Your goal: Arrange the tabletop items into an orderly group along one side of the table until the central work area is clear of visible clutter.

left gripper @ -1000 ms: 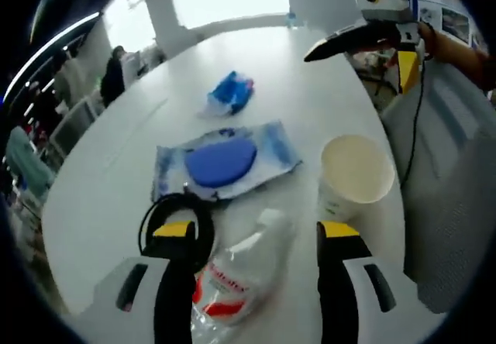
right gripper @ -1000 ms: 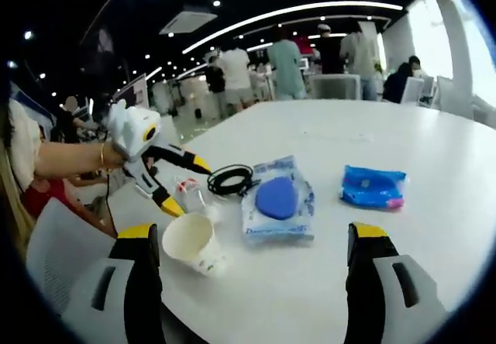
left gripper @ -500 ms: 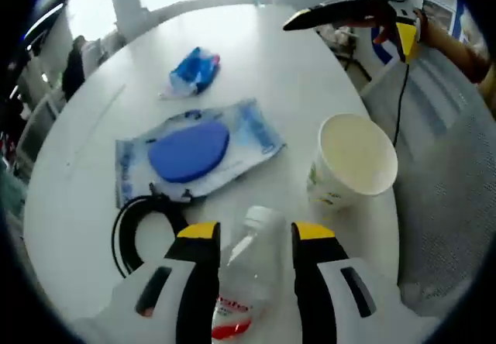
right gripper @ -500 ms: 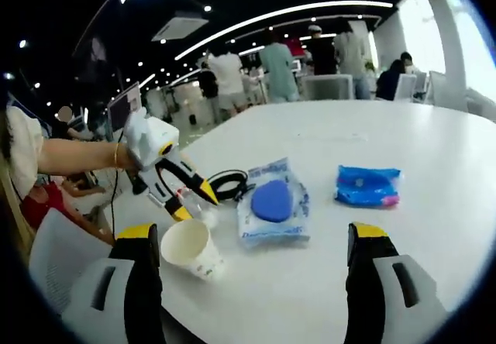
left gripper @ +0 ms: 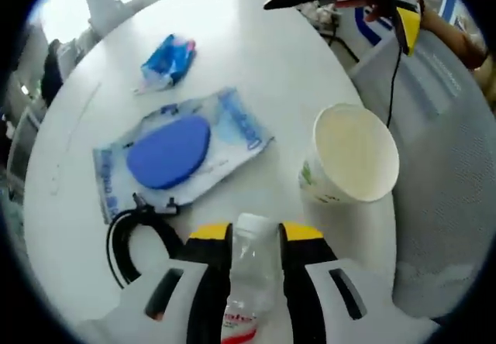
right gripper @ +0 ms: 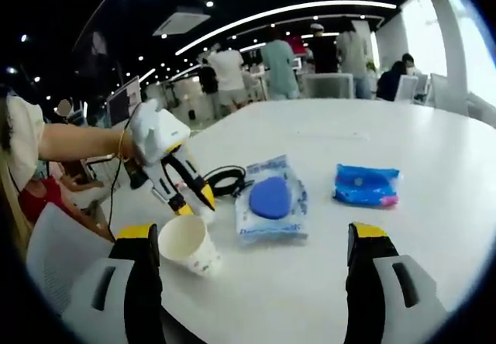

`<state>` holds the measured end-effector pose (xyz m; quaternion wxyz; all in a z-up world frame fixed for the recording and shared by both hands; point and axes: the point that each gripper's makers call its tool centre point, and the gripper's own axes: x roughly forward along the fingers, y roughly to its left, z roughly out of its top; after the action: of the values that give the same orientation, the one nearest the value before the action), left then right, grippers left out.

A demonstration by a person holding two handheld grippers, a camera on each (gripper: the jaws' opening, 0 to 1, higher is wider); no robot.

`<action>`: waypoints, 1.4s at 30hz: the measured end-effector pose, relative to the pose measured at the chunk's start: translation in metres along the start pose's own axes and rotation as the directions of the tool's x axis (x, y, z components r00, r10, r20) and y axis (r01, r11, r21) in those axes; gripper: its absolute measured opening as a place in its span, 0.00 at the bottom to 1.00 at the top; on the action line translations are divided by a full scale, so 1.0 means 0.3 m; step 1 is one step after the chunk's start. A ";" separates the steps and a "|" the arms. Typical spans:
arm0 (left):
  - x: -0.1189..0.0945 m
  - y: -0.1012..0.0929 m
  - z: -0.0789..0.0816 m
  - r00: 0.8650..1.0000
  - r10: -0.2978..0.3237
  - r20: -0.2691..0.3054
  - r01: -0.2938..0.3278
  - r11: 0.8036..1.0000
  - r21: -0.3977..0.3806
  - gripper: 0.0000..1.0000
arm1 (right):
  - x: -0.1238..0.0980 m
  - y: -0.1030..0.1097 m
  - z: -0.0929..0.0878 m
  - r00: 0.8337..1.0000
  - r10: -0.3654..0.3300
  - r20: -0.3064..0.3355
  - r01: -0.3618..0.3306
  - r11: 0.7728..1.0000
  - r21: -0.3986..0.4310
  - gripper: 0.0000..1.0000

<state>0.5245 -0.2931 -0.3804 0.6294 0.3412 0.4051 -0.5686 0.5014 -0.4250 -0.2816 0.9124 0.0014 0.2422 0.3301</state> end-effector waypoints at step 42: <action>-0.294 0.039 0.089 0.944 0.053 0.325 -0.044 0.998 -0.034 0.19 | -0.002 -0.027 -0.017 0.999 -0.019 -0.028 0.019 1.000 -0.021 0.99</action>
<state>0.5372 -0.2766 -0.2898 0.7059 0.2442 0.2946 -0.5960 0.5035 -0.4325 -0.2871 0.9119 -0.0151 0.2516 0.3239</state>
